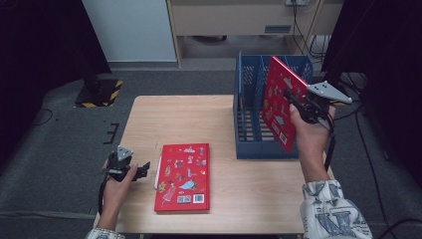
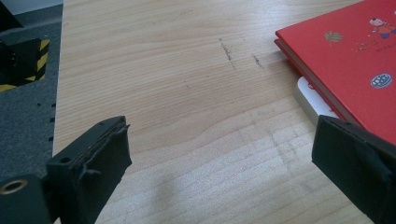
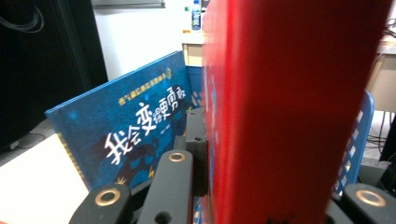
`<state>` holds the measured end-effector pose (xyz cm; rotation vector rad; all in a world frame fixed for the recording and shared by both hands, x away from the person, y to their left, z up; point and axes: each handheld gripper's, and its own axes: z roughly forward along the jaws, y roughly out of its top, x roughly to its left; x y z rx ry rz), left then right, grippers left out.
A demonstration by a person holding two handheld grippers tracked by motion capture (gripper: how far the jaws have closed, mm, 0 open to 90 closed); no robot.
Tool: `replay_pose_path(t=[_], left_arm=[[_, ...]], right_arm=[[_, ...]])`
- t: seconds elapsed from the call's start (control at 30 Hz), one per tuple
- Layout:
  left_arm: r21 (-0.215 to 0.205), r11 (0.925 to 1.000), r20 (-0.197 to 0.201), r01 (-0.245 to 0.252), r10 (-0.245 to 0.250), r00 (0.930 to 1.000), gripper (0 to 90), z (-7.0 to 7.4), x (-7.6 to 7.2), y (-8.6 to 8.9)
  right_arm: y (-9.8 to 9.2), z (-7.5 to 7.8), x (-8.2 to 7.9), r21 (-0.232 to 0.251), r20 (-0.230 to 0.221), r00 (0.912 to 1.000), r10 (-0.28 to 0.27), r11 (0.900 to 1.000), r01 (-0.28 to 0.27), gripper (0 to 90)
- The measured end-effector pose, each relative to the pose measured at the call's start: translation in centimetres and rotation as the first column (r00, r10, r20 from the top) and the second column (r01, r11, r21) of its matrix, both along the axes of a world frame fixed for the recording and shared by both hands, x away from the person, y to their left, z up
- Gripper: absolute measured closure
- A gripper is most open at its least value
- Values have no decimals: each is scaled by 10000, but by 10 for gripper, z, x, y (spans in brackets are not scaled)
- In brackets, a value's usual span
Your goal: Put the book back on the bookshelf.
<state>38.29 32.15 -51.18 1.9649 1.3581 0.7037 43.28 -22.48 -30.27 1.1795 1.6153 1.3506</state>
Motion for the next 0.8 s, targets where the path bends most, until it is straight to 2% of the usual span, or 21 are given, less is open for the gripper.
replay_pose_path(t=[0.47,0.8], left_arm=[[36,10000,29,5,-5,10000,34,0,-1,-1],[10,10000,45,20,-20,10000,35,0,0,-1]], right_arm=[[12,-6,35,-17,-133,9991,-391,9992,391,799],[12,-13,49,142,-276,9975,-658,9977,662,799]])
